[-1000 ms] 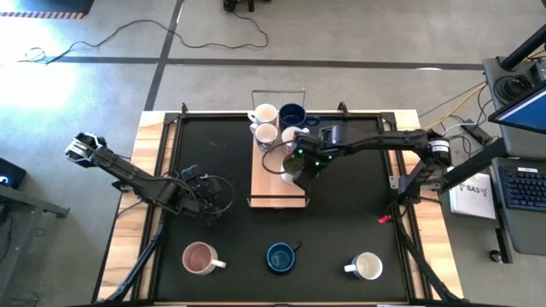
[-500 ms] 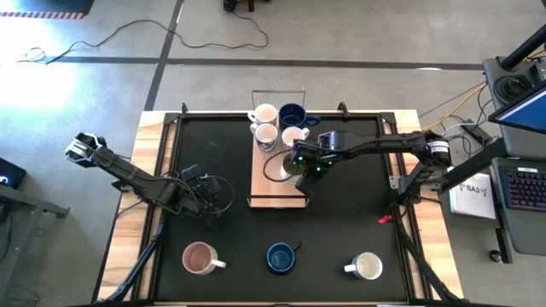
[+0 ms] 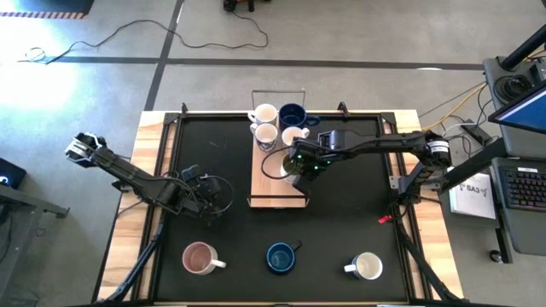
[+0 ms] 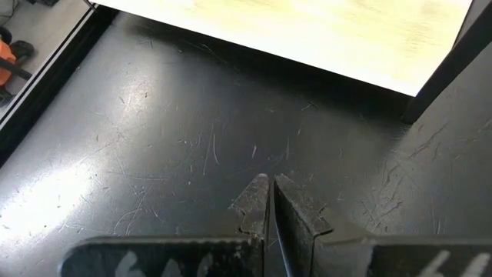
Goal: Place coffee mugs
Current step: Put the white mug on the shelf, then put the pink mug on the shelf
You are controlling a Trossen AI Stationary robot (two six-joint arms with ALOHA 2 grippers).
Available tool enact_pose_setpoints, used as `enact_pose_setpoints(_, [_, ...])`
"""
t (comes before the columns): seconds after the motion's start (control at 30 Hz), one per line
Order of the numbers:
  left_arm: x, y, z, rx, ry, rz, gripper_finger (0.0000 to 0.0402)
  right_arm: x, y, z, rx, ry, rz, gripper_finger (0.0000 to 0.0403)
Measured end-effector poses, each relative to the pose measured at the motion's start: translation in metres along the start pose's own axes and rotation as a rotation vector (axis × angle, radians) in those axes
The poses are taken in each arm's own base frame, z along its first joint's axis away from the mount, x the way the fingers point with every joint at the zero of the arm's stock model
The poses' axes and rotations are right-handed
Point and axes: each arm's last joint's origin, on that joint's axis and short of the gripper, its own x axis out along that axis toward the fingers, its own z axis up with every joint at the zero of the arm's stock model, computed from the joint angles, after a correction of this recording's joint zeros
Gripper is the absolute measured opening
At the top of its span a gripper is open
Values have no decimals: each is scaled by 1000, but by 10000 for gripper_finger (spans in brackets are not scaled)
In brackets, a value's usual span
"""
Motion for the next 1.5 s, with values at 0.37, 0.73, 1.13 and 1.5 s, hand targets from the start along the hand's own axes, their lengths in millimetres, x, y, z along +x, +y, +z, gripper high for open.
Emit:
enact_pose_setpoints(0.37, [0, 0, 0, -3, 0, 0, 4, 0, 2, -2, 2, 30, 39, 43])
enact_pose_setpoints(0.73, [0, 0, 0, -1, 0, 0, 3, 7, -1, -4, -12, 13, -10, 43])
enact_pose_setpoints(1.13, [0, 0, 0, -2, -1, 1, 3, 7, -6, 2, -20, -31, -6, 43])
enact_pose_setpoints(1.5, [0, 0, 0, -2, -1, 1, 3, -15, 0, -8, 50, 37, 90, 43])
